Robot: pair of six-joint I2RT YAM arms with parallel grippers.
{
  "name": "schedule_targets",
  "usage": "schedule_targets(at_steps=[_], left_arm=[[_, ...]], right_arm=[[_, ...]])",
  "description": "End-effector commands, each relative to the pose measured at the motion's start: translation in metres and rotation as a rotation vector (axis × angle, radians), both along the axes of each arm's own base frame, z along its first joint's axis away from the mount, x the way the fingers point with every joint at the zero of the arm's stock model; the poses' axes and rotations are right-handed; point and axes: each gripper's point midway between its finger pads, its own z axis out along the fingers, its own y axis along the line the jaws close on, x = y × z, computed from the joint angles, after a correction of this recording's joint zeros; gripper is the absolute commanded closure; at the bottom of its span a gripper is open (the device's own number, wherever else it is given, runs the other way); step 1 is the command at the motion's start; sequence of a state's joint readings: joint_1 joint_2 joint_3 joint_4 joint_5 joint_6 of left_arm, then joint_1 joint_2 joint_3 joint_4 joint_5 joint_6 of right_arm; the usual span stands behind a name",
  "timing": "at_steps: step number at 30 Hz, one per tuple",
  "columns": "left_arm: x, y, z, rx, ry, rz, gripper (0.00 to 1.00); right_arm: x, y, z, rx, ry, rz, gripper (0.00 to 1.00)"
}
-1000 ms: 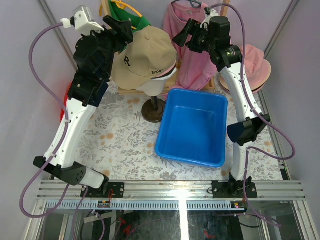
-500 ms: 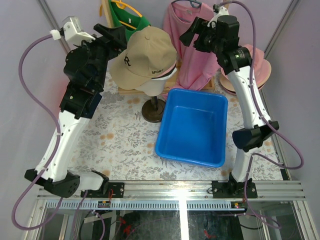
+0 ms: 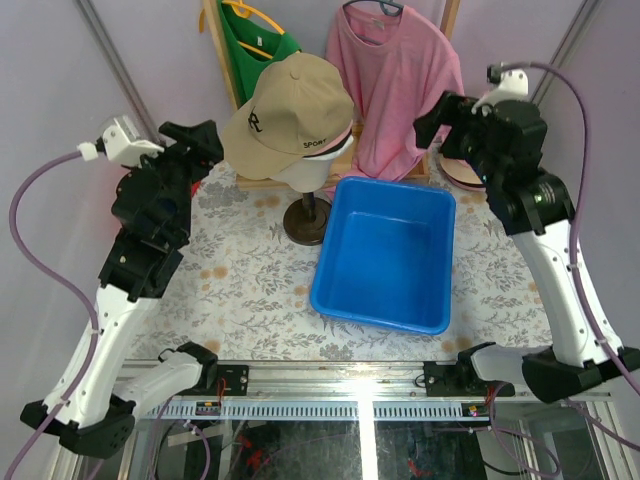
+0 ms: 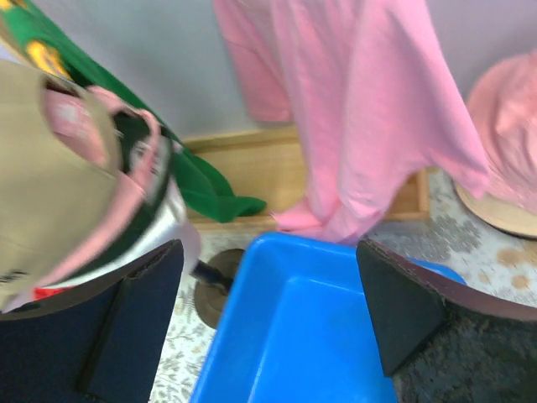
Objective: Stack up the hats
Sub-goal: Reset both arms
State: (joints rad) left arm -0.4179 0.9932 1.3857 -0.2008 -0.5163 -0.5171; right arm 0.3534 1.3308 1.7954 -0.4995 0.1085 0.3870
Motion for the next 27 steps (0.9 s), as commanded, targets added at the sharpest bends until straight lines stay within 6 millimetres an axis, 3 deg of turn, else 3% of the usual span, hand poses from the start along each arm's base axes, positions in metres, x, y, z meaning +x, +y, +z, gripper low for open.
schedule_targets(at_steps=[1,6,15,20,27], left_arm=[[-0.015,0.028,-0.036,-0.054,0.061,0.12,0.28],[-0.028,0.045,-0.095,-0.073,0.145,0.198,0.28],[-0.055,0.067,-0.172,-0.098,0.204,0.277,0.27],[-0.065,0.073,-0.203,-0.097,0.225,0.29,0.26],[-0.074,0.083,-0.224,-0.076,0.243,0.326,0.24]], right_arm=[[-0.009,-0.024,-0.053,-0.064,0.08,-0.112,0.07],[-0.035,-0.043,-0.114,-0.063,0.218,-0.193,0.01],[-0.068,-0.079,-0.225,-0.076,0.443,-0.413,0.01],[-0.081,-0.098,-0.251,-0.129,0.501,-0.508,0.01],[-0.089,-0.106,-0.26,-0.143,0.461,-0.521,0.0]])
